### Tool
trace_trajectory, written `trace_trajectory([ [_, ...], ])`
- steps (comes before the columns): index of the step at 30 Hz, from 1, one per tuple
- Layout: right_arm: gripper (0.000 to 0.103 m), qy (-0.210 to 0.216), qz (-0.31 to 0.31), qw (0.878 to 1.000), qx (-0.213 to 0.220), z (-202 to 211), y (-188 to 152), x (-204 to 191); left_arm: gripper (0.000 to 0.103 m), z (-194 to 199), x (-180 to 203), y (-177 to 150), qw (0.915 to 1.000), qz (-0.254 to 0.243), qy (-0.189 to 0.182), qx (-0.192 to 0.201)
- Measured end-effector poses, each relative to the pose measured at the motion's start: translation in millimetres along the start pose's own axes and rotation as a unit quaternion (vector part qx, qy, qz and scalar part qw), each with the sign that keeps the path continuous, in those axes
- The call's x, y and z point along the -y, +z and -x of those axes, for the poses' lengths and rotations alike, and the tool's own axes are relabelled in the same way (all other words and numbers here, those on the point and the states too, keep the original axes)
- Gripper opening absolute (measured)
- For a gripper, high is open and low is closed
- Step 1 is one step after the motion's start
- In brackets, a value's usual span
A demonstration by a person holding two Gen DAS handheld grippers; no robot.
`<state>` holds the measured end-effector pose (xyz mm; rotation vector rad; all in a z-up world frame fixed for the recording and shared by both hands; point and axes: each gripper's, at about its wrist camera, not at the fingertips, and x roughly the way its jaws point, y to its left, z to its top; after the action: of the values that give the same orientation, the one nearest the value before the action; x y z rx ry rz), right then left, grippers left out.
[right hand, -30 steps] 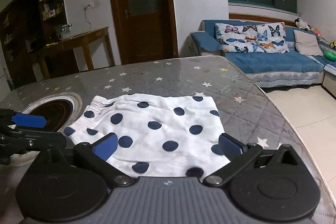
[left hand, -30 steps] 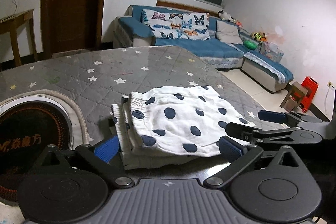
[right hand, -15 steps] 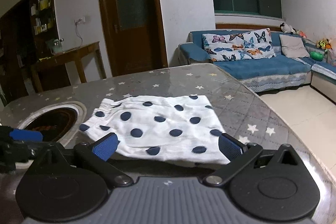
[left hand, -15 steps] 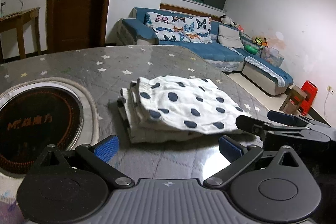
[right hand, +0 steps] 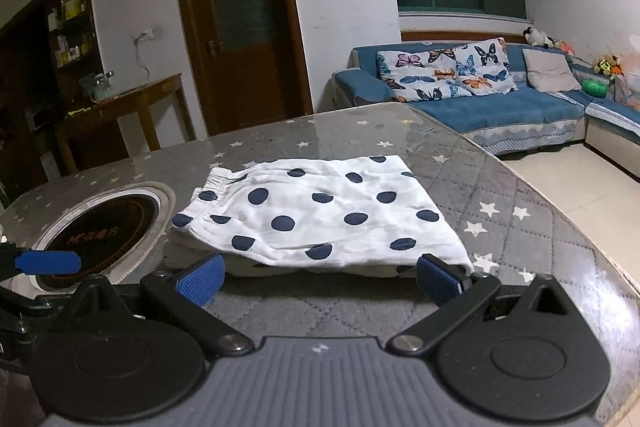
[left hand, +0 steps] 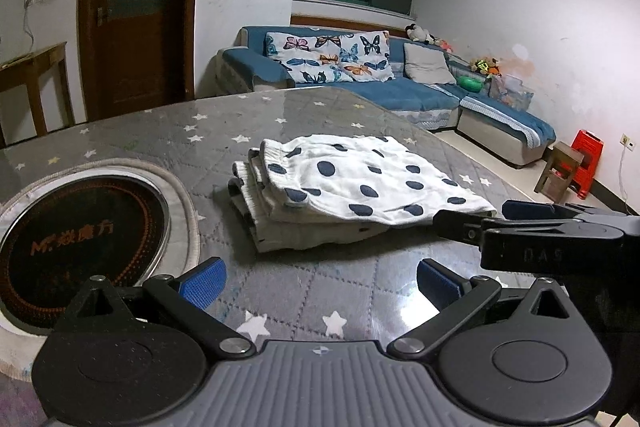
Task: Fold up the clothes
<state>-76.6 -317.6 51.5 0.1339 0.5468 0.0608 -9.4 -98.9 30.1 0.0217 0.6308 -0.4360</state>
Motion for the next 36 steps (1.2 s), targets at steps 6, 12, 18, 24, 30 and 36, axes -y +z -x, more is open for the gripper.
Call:
trace_trajectory([
  [6, 0.103, -0.006, -0.004, 1.0, -0.006, 1.4, -4.9, -2.4, 0.103, 0.3, -3.7, -7.6, 1.0, 0.002, 0.004, -0.007],
  [12, 0.103, -0.003, -0.007, 1.0, -0.009, 3.2, -9.9, -5.9, 0.103, 3.3, -4.7, -12.1, 0.9999, 0.003, 0.007, -0.007],
  [18, 0.103, -0.004, -0.006, 1.0, -0.007, 6.9, -12.6, -9.5, 0.103, 4.6, -5.2, -16.9, 0.9999, 0.004, 0.013, -0.01],
  [24, 0.103, -0.008, -0.005, 1.0, -0.005, 11.1, -16.7, -9.7, 0.103, 7.1, -2.0, -20.8, 0.9999, -0.001, 0.014, -0.011],
  [30, 0.103, -0.004, -0.008, 1.0, 0.0, 17.5, -21.1, -8.0, 0.103, 11.7, 3.5, -25.6, 0.9998, -0.009, 0.017, -0.012],
  [36, 0.103, -0.001, -0.012, 1.0, 0.007, 24.4, -23.2, -6.4, 0.103, 18.7, 10.1, -28.8, 0.9997, -0.016, 0.017, -0.007],
])
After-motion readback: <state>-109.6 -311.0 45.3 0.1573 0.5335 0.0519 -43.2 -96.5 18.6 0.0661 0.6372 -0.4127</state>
